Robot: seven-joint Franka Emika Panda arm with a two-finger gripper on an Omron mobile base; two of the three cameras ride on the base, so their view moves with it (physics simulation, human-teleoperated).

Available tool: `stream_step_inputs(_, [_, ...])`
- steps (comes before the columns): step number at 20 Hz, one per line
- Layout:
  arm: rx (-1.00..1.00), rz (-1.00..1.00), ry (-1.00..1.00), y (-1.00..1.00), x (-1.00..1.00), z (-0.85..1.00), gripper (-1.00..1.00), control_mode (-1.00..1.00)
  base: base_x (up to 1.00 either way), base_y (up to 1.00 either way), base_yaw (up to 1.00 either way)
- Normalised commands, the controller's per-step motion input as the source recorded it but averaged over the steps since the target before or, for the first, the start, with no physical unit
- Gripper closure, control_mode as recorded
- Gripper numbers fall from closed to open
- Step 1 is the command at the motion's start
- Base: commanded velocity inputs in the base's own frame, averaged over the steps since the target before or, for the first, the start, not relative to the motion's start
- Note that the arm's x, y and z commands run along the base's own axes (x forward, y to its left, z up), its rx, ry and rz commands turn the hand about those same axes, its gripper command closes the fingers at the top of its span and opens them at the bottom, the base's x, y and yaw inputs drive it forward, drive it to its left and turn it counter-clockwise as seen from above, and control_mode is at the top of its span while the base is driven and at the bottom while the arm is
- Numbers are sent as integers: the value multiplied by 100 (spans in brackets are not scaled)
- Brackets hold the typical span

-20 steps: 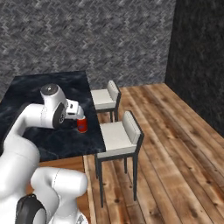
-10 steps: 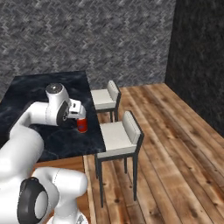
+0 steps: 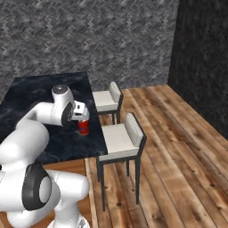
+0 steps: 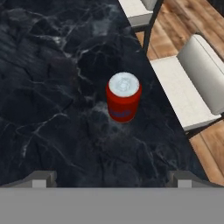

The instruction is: Four empty soda cans are scattered around the kitchen. Gather all the cans and cluster them next to the stove for recycling.

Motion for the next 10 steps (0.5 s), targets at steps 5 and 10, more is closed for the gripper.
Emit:
stream_step_inputs(5, [0,0,3,1,18,-12,-100,-100,0,0,0])
stream_step_inputs(10, [0,0,2,2,19,-12,-100,-100,0,0,0])
